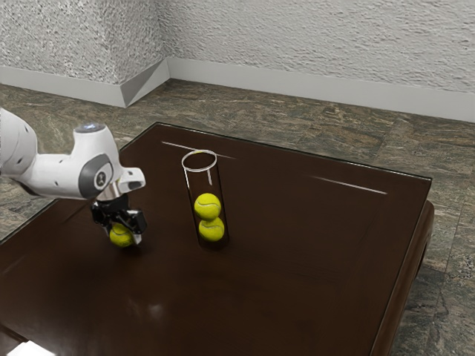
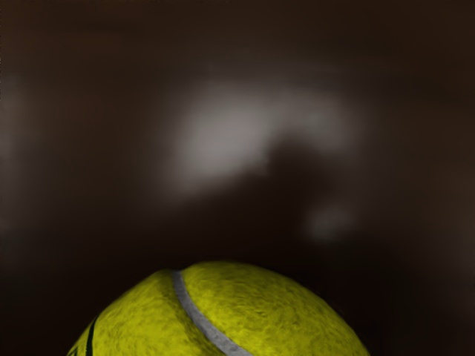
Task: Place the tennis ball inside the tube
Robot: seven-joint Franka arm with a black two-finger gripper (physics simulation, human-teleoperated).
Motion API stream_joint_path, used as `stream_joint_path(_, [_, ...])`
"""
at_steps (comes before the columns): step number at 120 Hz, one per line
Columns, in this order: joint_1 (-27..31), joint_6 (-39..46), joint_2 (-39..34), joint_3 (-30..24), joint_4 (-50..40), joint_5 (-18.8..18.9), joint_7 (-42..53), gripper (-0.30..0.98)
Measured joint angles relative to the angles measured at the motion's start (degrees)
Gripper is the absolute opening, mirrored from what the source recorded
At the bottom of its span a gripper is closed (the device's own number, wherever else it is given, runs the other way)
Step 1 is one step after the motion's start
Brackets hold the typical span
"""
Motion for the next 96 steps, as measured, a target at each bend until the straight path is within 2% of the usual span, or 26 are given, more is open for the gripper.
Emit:
stream_joint_path(31, [-0.26, -0.45, -0.85, -0.2, 0.52, -0.74, 0.92, 0.35])
stream_joint_path(37, [-0.3, -0.83, -3.5, -0.64, -0.07, -0.5, 0.8, 0.29])
stream_joint_path(44, [-0.23, -3.08, -10.06, -1.68, -0.47, -0.09, 0.52, 0.23])
stream_joint_path(55, [0.18, -8.54, -20.16, -4.91, 0.55, 0.28, -0.04, 0.18])
stream_joint_path(63, [0.68, -13.95, -23.61, -7.77, 4.47, -0.44, -0.38, 0.16])
stream_joint_path(83, [-1.09, -23.03, -24.39, -13.26, 12.79, -1.7, -0.81, 0.13])
stream_joint_path(96, [-3.96, -25.85, -22.2, -14.25, 15.59, -2.0, -1.09, 0.12])
